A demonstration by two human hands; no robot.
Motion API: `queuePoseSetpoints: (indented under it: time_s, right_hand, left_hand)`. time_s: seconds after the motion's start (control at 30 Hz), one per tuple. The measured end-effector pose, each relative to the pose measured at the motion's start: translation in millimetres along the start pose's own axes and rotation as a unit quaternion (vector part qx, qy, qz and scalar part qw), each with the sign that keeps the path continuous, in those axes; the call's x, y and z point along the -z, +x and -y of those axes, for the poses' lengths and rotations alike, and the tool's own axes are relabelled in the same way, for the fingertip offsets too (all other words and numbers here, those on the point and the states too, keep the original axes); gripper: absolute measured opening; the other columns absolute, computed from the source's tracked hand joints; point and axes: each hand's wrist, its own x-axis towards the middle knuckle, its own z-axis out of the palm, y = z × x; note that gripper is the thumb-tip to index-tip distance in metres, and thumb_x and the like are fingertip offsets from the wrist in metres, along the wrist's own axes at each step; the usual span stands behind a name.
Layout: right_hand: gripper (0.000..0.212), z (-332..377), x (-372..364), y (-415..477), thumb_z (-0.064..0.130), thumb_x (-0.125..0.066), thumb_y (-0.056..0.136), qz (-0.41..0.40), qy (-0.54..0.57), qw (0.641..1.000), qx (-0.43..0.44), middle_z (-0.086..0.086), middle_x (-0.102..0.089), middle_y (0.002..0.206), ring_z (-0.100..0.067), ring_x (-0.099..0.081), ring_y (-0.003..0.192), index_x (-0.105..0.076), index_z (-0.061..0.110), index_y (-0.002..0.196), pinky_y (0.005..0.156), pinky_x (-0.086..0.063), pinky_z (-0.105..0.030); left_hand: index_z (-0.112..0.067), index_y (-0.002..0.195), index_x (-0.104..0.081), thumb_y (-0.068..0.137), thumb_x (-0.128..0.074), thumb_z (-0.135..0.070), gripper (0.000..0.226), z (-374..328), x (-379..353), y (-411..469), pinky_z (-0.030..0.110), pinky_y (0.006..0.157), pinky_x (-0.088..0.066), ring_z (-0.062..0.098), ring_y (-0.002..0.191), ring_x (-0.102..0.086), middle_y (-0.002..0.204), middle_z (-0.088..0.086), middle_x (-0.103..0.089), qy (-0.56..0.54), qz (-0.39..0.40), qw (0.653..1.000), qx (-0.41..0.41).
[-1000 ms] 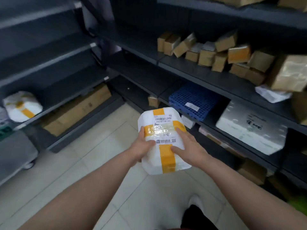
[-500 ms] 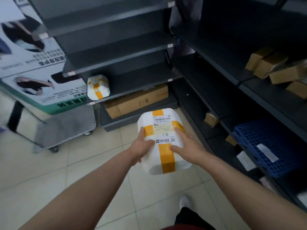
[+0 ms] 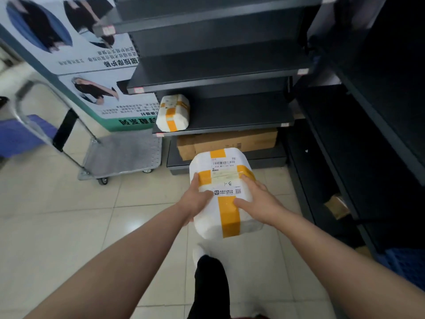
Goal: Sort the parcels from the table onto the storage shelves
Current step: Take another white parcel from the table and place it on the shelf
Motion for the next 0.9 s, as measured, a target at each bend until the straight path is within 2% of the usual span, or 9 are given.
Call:
queuePoseSetpoints:
  time_s: [0.2, 0.33, 0.47, 0.7, 0.8, 0.9]
  right_hand:
    - [0.08, 39, 6, 108, 0.051, -0.058, 0.087, 0.004, -0.019, 1.0, -0.007, 0.002, -0.018, 0.156, -0.027, -0.038, 0.133, -0.01, 0.041, 0.151, 0.103, -0.04, -0.04]
    - [0.08, 65, 6, 187, 0.051, -0.057, 0.088, 0.005, -0.007, 0.999, -0.037, 0.004, -0.019, 0.156, -0.027, -0.042, 0.129, -0.009, 0.042, 0.15, 0.092, -0.044, -0.039]
    - [0.081, 80, 4, 262, 0.053, -0.057, 0.086, -0.003, 0.012, 0.998, -0.062, 0.005, -0.018, 0.156, -0.026, -0.04, 0.131, -0.008, 0.044, 0.15, 0.096, -0.042, -0.04]
    - [0.078, 67, -2, 380, 0.051, -0.059, 0.087, -0.018, 0.049, 0.995, -0.088, 0.002, -0.03, 0.149, -0.025, -0.047, 0.122, -0.011, 0.045, 0.149, 0.084, -0.045, -0.036]
    - [0.077, 56, 1, 430, 0.052, -0.057, 0.088, -0.029, 0.045, 0.995, -0.082, 0.002, -0.032, 0.148, -0.025, -0.047, 0.121, -0.01, 0.047, 0.148, 0.08, -0.043, -0.032]
    - [0.077, 52, 3, 483, 0.052, -0.056, 0.088, -0.049, 0.044, 0.996, -0.053, 0.005, -0.025, 0.152, -0.023, -0.04, 0.13, -0.008, 0.047, 0.148, 0.091, -0.045, -0.038]
  left_hand:
    - [-0.045, 0.152, 0.004, 0.098, -0.049, -0.031, 0.076, -31, 48, 99, 0.042, 0.077, -0.049, 0.025, 0.103, -0.051, 0.141, 0.003, -0.045, -0.004, 0.008, 1.0, 0.005]
    - [-0.045, 0.151, 0.004, 0.099, -0.049, -0.031, 0.076, -58, 84, 176, 0.047, 0.088, -0.049, 0.026, 0.108, -0.051, 0.143, 0.004, -0.043, 0.01, 0.026, 1.0, 0.01]
    - [-0.045, 0.151, 0.003, 0.098, -0.048, -0.032, 0.074, -79, 111, 250, 0.052, 0.1, -0.046, 0.03, 0.117, -0.052, 0.146, 0.004, -0.041, 0.017, 0.035, 0.999, 0.018]
    - [-0.046, 0.151, 0.001, 0.098, -0.048, -0.033, 0.073, -104, 118, 369, 0.053, 0.101, -0.046, 0.032, 0.119, -0.052, 0.146, 0.005, -0.041, 0.045, 0.042, 0.998, 0.027]
    - [-0.048, 0.151, -0.002, 0.098, -0.049, -0.033, 0.073, -117, 116, 420, 0.05, 0.104, -0.044, 0.032, 0.122, -0.049, 0.149, 0.004, -0.038, 0.052, 0.02, 0.998, 0.013]
    - [-0.048, 0.151, -0.004, 0.099, -0.05, -0.031, 0.071, -133, 116, 473, 0.048, 0.103, -0.044, 0.033, 0.126, -0.046, 0.151, 0.005, -0.034, 0.049, -0.014, 0.999, -0.015]
